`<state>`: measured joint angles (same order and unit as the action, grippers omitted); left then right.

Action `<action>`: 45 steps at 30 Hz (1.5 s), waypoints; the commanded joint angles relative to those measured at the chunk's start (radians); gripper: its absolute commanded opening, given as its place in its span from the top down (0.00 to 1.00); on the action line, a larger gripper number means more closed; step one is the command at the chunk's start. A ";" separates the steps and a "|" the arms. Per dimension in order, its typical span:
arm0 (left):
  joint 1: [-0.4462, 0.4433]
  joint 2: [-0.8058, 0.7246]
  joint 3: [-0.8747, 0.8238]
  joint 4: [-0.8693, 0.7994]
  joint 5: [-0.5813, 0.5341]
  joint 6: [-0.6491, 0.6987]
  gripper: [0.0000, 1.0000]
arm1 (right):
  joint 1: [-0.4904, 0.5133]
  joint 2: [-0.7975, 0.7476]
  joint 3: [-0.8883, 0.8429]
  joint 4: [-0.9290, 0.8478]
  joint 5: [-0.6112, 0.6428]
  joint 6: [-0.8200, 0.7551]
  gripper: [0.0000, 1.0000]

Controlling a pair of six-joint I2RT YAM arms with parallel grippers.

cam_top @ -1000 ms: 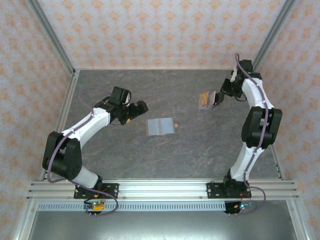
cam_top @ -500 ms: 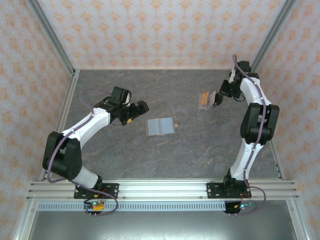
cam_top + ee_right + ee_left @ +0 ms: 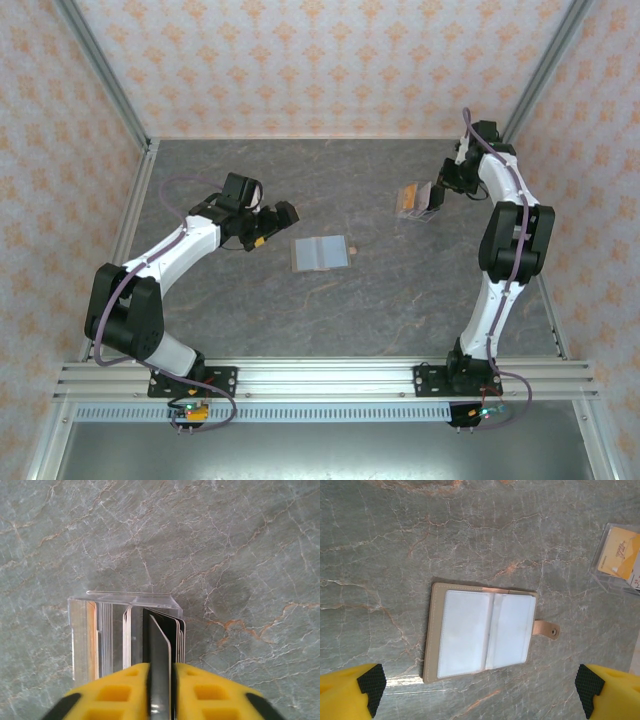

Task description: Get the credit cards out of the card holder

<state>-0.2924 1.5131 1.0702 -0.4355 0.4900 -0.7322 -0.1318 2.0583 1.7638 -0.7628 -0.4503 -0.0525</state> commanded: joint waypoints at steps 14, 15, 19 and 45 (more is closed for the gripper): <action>-0.004 0.001 0.013 -0.041 -0.051 -0.030 0.00 | 0.077 -0.319 -0.225 0.118 0.026 0.212 0.50; -0.008 0.011 0.016 -0.043 -0.053 -0.028 0.00 | 0.101 -0.351 -0.259 0.132 0.031 0.233 0.48; -0.047 0.037 0.047 -0.072 -0.090 -0.012 0.00 | 0.218 -0.452 -0.366 0.170 0.060 0.292 0.46; -0.161 0.323 0.119 0.004 -0.088 -0.097 0.43 | 0.759 -0.228 -0.572 0.338 0.209 0.498 0.56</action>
<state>-0.4454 1.8252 1.1652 -0.4435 0.4171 -0.8154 0.6258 1.8122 1.1889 -0.4305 -0.3103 0.4274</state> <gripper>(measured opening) 0.580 0.440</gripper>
